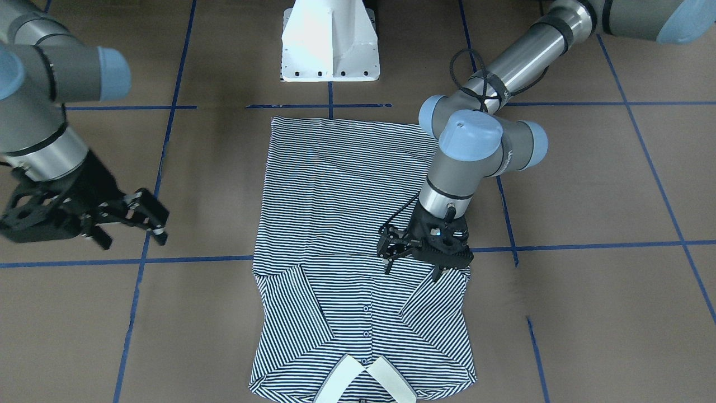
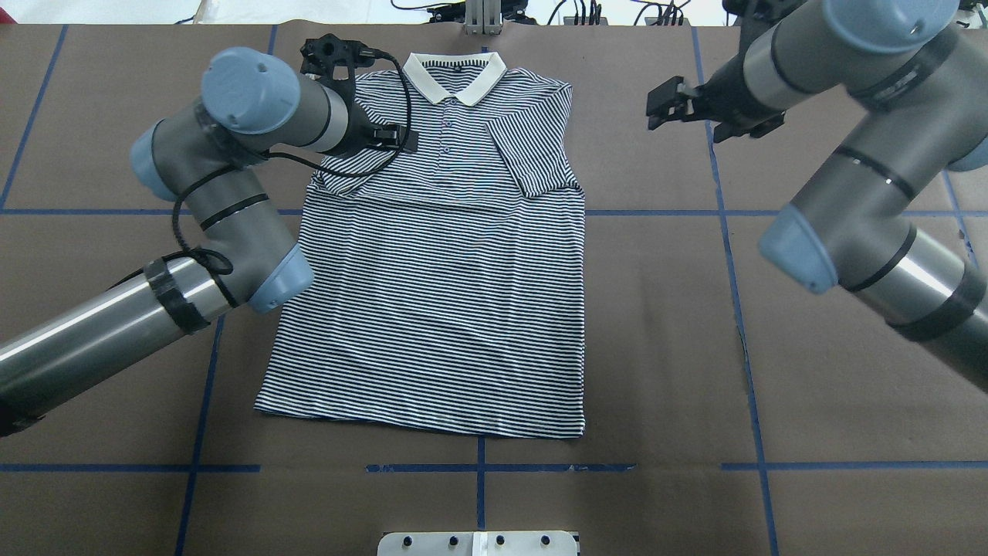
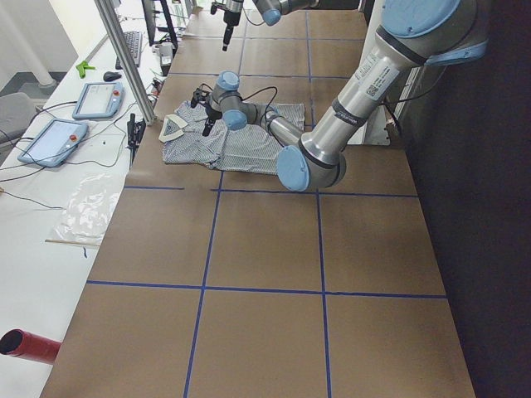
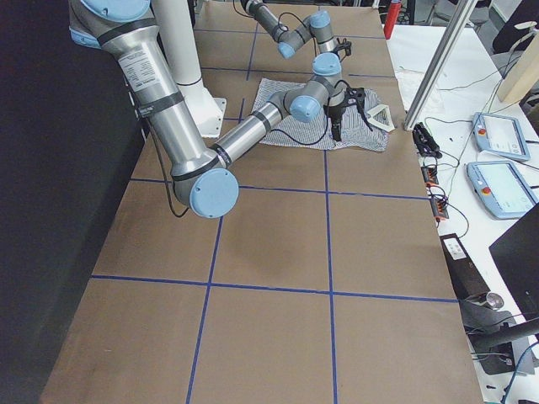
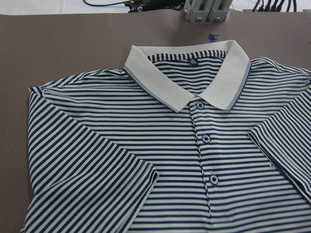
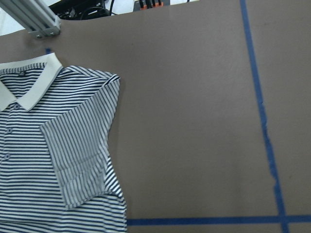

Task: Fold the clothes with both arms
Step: 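Lower both grippers to the hem corners nearest the robot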

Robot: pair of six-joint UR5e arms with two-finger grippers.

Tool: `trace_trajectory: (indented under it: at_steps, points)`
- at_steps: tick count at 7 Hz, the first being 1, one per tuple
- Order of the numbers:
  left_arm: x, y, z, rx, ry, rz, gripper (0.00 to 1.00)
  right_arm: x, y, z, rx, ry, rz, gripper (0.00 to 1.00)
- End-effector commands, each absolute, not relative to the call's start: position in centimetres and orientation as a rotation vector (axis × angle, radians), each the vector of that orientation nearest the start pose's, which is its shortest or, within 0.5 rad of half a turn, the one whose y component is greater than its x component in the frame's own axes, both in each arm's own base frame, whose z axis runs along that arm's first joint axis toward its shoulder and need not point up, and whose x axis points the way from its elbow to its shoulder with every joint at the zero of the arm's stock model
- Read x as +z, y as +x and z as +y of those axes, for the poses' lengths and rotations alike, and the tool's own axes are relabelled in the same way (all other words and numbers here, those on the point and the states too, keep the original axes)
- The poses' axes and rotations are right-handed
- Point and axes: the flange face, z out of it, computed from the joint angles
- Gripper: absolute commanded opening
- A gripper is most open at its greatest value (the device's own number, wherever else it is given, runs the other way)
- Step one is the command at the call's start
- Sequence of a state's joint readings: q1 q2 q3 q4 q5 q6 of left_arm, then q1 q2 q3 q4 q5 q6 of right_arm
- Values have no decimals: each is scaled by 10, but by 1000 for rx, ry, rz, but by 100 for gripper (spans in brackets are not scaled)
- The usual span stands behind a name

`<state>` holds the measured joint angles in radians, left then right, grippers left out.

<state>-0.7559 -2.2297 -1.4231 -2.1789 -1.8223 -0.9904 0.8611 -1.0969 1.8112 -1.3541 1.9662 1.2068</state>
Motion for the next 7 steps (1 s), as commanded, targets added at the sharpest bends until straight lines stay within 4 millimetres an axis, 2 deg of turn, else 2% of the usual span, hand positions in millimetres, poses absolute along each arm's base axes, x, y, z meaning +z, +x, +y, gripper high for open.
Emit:
trace_trajectory:
  at_steps: [1,2,3,4,5,6,7]
  points:
    - [267,412,-521,34,513,1089,100,208,-409,-403,437,129,-892,100]
    - [298,388,-477,43,484,1090,100,189,-437,-330,518,125,-909,100]
    - [321,375,-438,68,455,1086,100,201,-468,-273,546,122,-904,100]
    - [348,363,-410,35,403,1080,100,201,-474,-233,551,124,-928,99]
    - [384,356,-383,52,379,1087,100,205,-478,-211,578,108,-943,95]
    - [416,351,-358,-5,321,1088,79,207,-480,-206,588,114,-961,93]
    - [429,374,-330,-89,281,1077,67,216,-479,-206,589,121,-963,94]
